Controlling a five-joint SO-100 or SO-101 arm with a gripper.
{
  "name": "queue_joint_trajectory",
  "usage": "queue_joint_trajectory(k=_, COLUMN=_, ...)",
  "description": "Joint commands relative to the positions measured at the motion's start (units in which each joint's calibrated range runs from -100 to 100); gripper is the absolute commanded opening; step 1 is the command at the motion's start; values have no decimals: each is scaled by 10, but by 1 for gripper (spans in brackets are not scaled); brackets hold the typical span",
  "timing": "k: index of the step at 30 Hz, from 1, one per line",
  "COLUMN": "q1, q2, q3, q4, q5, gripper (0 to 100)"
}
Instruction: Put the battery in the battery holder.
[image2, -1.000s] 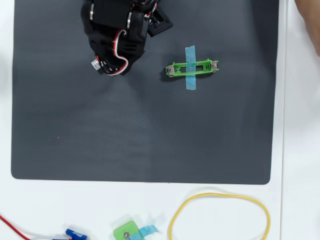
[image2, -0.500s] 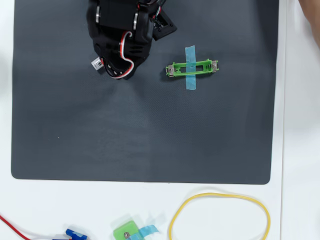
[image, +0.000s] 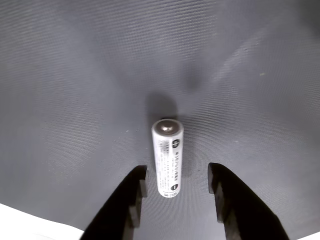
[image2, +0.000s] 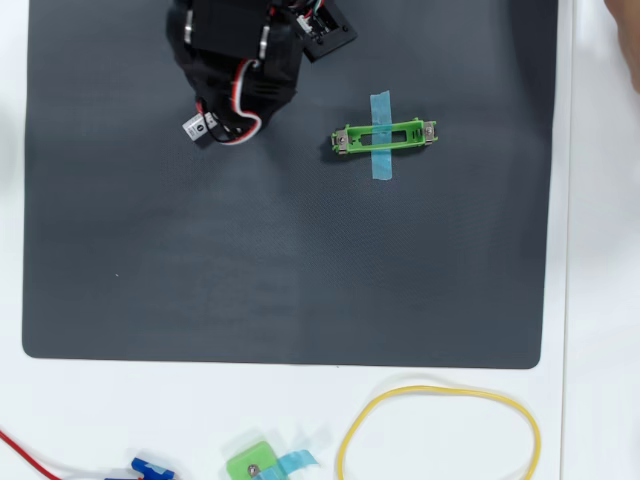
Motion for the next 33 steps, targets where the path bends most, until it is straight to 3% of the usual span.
queue_joint_trajectory(k=1, q1=27, q2=-1, q3=-14, q4=-1, q5=5, gripper=11)
queue_joint_trajectory(k=33, q1=51, q2=77, q3=-51, q4=-2, q5=12, gripper=11)
